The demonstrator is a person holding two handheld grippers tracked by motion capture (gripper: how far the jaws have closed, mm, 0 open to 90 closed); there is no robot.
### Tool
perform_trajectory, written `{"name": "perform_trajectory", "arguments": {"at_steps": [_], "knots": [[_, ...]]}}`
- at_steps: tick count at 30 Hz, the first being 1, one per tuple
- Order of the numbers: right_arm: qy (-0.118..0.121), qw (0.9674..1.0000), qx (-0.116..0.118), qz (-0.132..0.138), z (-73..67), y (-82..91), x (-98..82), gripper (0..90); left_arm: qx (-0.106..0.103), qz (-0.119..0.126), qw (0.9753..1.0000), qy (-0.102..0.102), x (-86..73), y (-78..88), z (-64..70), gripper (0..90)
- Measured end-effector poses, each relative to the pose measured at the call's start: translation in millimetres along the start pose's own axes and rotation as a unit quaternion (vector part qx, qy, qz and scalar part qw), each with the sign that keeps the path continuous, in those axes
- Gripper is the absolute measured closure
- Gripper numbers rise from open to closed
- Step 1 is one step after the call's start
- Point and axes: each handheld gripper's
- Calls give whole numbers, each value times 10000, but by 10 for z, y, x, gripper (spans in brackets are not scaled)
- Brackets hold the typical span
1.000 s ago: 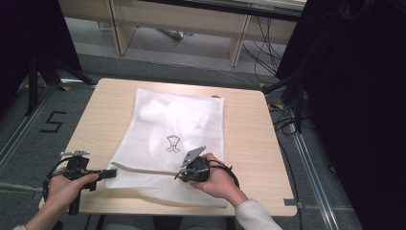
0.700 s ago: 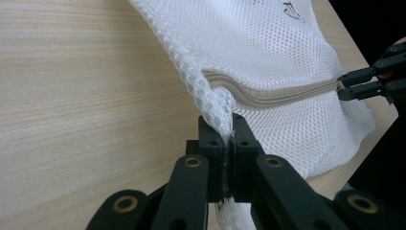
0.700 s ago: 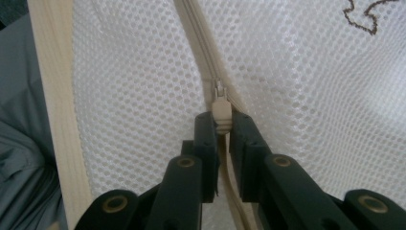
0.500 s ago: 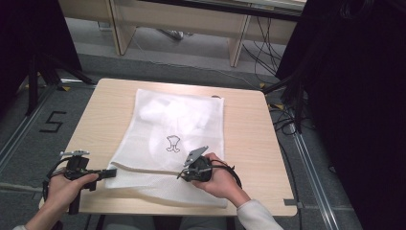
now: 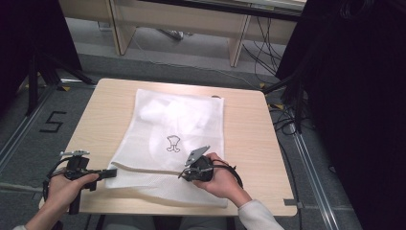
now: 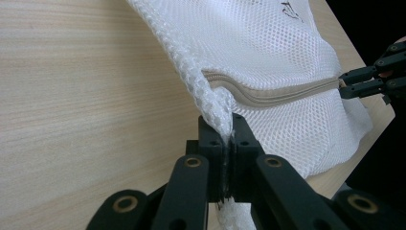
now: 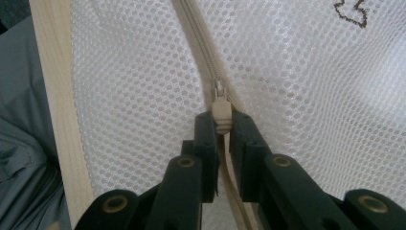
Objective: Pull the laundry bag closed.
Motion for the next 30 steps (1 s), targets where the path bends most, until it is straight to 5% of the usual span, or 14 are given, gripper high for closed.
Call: {"name": "perform_trajectory", "arguments": {"at_steps": [14,15,20,21,30], "knots": [[-67,9999,78,-37,19,21,-6,829,45,-65,9999,-103,8,13,-6,859],[-22,10000,-18,-74,25,20,-13,828,58,110,9999,66,4,-2,12,859],[-123,9999,22,-30,50,61,-56,828,73,-8,10000,-33,4,4,-6,859],[-112,9999,6,-38,46,63,-56,828,68,98,9999,88,3,-10,10,859],[-146,9998,27,-120,69,78,-98,828,52,83,9999,94,4,-3,1,859]]}}
Point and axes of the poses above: each handheld gripper's, and its own axes: y roughly backward along the jaws, x roughly out of its top, z roughly to its right, and after that the axes turned 1 degree about -y, right-handed
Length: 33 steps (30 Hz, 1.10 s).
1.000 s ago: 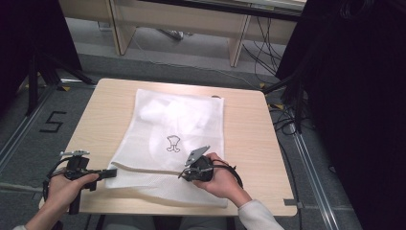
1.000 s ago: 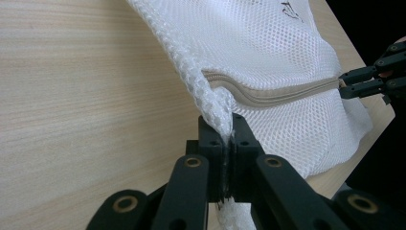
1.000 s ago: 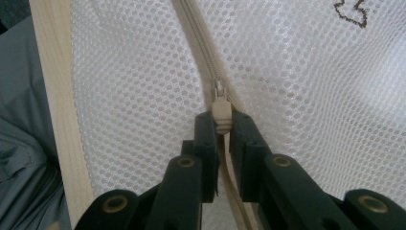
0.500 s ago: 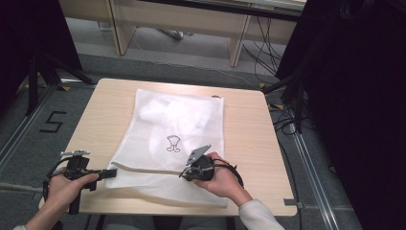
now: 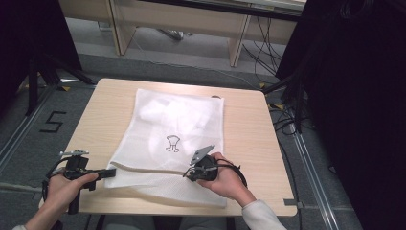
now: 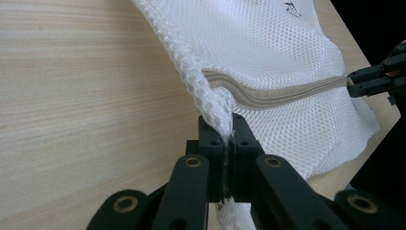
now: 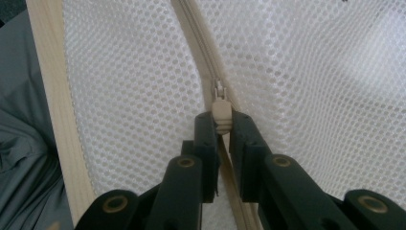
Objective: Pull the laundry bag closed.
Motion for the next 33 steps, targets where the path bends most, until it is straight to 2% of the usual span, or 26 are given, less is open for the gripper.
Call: {"name": "perform_trajectory", "arguments": {"at_steps": [6,8,12,13,15,16,22,33], "knots": [[1,10000,1,24,12,20,-50,828,-7,10,10000,-10,-2,1,-3,859],[-76,10000,-17,-59,12,40,-73,828,25,19,10000,4,-3,-1,-2,859],[-116,9999,-11,-56,38,61,-128,828,40,13,10000,6,-4,-6,-4,859],[-97,9999,-19,-64,46,70,-137,828,-2,-52,10000,0,0,0,-10,859],[-104,9999,-49,-51,45,72,-151,828,22,11,10000,12,-5,-9,-6,859],[-102,9999,-44,-38,46,75,-155,828,-10,-54,10000,-2,0,-3,-10,859],[-121,9999,-27,-94,53,98,-166,828,44,3,10000,6,-6,-4,-6,859],[-183,9998,-27,-108,87,144,-260,828,-1,-52,10000,-1,-1,-2,-12,859]]}}
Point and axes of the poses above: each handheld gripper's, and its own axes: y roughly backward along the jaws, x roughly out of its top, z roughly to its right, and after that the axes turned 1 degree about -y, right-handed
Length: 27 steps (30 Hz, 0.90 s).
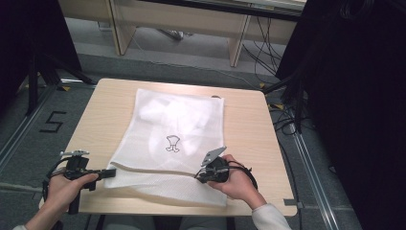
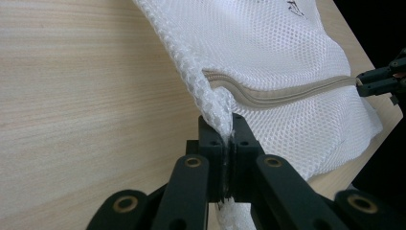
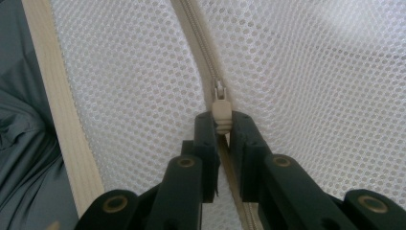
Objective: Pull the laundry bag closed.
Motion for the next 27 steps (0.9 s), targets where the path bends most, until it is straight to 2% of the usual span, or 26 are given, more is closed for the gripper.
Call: {"name": "perform_trajectory", "arguments": {"at_steps": [12,24,25,27], "knots": [[-122,9999,-46,-10,37,60,-98,828,-11,0,10000,1,0,-1,1,859],[-101,9999,-30,2,50,70,-129,828,56,73,10000,5,-5,-5,9,858],[-98,9999,-43,-14,49,72,-131,828,5,-2,10000,-7,0,3,1,859],[-99,9999,-22,-25,62,86,-142,828,54,74,10000,9,-6,-4,8,859]]}}
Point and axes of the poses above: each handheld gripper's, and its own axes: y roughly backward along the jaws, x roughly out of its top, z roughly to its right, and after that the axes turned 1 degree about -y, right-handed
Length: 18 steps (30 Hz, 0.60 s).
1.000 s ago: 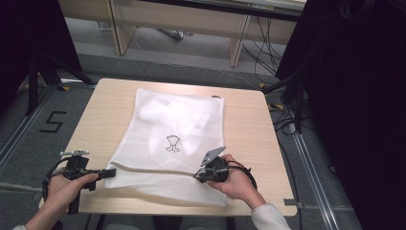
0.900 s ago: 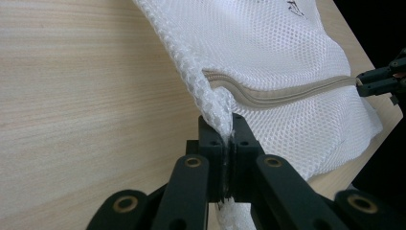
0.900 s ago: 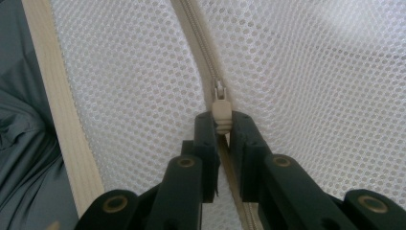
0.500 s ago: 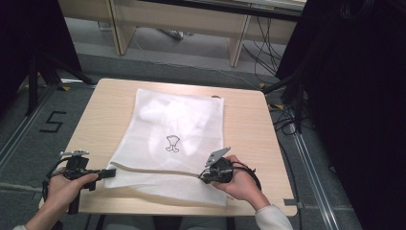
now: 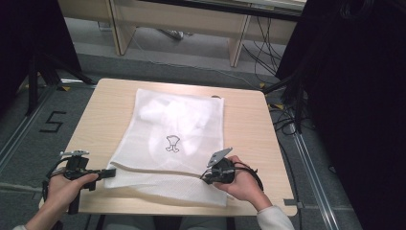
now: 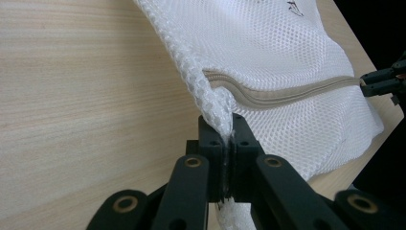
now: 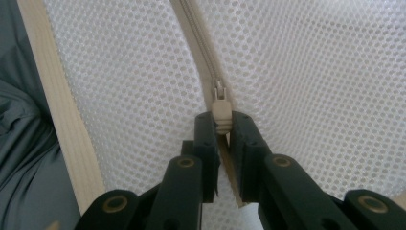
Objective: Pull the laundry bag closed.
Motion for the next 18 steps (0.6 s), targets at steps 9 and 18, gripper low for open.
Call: {"name": "perform_trajectory", "arguments": {"at_steps": [9,18], "knots": [[-48,10000,40,-14,17,27,-46,828,-61,-57,10000,4,4,-1,-3,859],[-56,10000,8,-43,22,38,-77,828,-55,-72,10000,1,4,0,-7,859]]}}
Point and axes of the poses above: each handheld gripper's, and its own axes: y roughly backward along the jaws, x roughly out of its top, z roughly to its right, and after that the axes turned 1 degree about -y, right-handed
